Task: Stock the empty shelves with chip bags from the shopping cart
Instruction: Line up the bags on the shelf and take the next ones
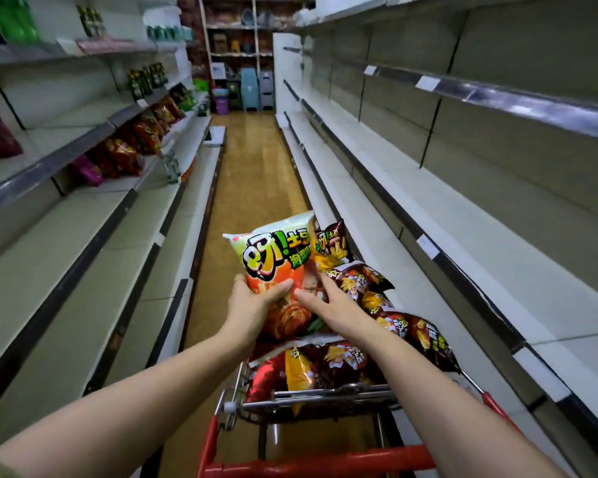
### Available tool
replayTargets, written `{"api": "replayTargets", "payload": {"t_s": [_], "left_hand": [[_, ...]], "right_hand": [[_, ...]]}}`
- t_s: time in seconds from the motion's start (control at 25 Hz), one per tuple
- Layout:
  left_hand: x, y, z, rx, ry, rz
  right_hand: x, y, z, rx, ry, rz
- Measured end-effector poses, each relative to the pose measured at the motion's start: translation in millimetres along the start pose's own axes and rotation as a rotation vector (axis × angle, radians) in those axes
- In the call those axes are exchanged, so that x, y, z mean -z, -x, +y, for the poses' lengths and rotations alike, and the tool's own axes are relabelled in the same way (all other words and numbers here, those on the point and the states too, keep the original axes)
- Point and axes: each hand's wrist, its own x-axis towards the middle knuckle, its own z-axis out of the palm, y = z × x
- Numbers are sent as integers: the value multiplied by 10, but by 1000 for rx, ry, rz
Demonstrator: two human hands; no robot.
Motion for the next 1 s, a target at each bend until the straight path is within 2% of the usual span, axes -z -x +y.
{"api": "replayTargets", "payload": {"t_s": [0.2,0.4,0.56,0.68,0.88,1.0], "left_hand": [[-638,407,529,-105,84,-174],[-1352,886,922,-204,128,-432],[-1987,1260,1279,-216,144,-707],[-2491,1433,1564,-269,89,-892],[-3313,1386,1946,-304,55,-1126],[-3769,1216,2192,-275,60,-1223]], "right_hand": [[527,569,-219,81,-106,239],[1168,1315,-395,176,-173,574],[1710,1998,-551,195,-152,841],[2104,2430,-672,182,-95,1054],[2743,2629,-845,32,103,1237],[3123,2519,-911,-33,122,1300]]}}
